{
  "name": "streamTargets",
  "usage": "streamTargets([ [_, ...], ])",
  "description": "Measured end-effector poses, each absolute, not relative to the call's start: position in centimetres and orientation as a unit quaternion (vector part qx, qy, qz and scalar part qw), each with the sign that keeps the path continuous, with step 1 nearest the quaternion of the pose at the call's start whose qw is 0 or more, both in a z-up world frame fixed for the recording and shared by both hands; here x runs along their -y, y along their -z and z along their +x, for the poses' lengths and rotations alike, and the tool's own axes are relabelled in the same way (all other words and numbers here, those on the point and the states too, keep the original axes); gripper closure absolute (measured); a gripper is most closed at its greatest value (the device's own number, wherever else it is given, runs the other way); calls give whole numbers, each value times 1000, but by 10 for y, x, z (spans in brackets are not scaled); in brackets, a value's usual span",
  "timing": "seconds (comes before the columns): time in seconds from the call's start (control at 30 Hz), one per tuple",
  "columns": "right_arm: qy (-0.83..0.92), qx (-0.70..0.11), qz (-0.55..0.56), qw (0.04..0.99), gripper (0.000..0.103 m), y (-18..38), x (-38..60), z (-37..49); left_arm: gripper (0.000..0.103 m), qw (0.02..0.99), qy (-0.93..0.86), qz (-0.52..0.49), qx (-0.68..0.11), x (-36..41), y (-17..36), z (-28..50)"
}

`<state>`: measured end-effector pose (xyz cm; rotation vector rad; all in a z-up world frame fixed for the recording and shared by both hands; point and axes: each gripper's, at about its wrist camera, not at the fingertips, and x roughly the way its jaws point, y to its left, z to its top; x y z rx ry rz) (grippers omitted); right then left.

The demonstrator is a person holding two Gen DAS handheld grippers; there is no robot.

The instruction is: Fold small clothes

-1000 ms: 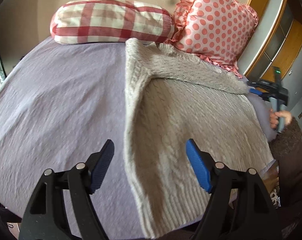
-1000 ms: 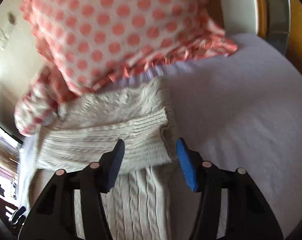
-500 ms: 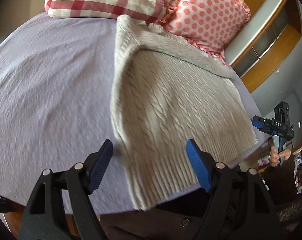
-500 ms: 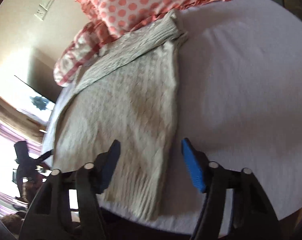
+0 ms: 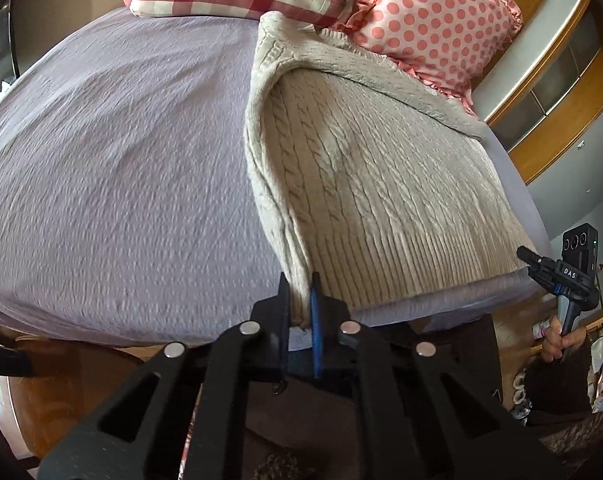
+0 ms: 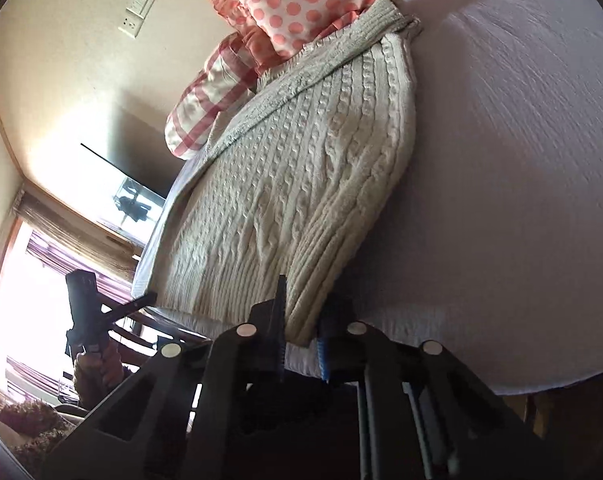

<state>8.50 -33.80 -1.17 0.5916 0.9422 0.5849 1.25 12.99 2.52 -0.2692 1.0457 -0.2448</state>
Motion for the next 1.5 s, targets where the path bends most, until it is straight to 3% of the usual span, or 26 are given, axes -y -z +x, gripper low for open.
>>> streamTargets([
  [0.27, -311, -303, 345, 832, 92, -53, 362, 100, 97, 864, 163, -202, -431, -155, -70, 35],
  [0.47, -286, -242, 387, 842, 93, -95, 379, 181, 97, 894, 126, -211, -373, -173, -124, 129],
  [0.83, -181, -283, 381, 861, 93, -86, 361, 400, 97, 905, 6, -169, -390, -151, -103, 363],
  [1.0, -85, -364, 322, 870, 91, -49, 351, 459, 96, 898, -20, -150, -413, -144, -69, 405],
  [1.1, -67, -417, 318, 849, 76, -42, 348, 471, 85, 889, -12, -170, -426, -152, -61, 407],
  [1.17, -71, -410, 312, 854, 55, -50, 346, 470, 73, 895, -17, -172, -410, -162, -70, 399],
  [1.2, -68, -392, 299, 867, 28, -61, 346, 465, 67, 900, -21, -172, -401, -167, -76, 395],
  [1.23, -52, -367, 283, 884, 7, -73, 346, 457, 64, 904, -28, -173, -389, -173, -84, 389],
  [1.37, -88, -286, 254, 920, 5, -110, 343, 423, 60, 913, -13, -180, -366, -175, -111, 361],
  [1.5, -165, -352, 196, 900, 5, -101, 306, 397, 48, 911, 70, -150, -378, -139, -110, 336],
])
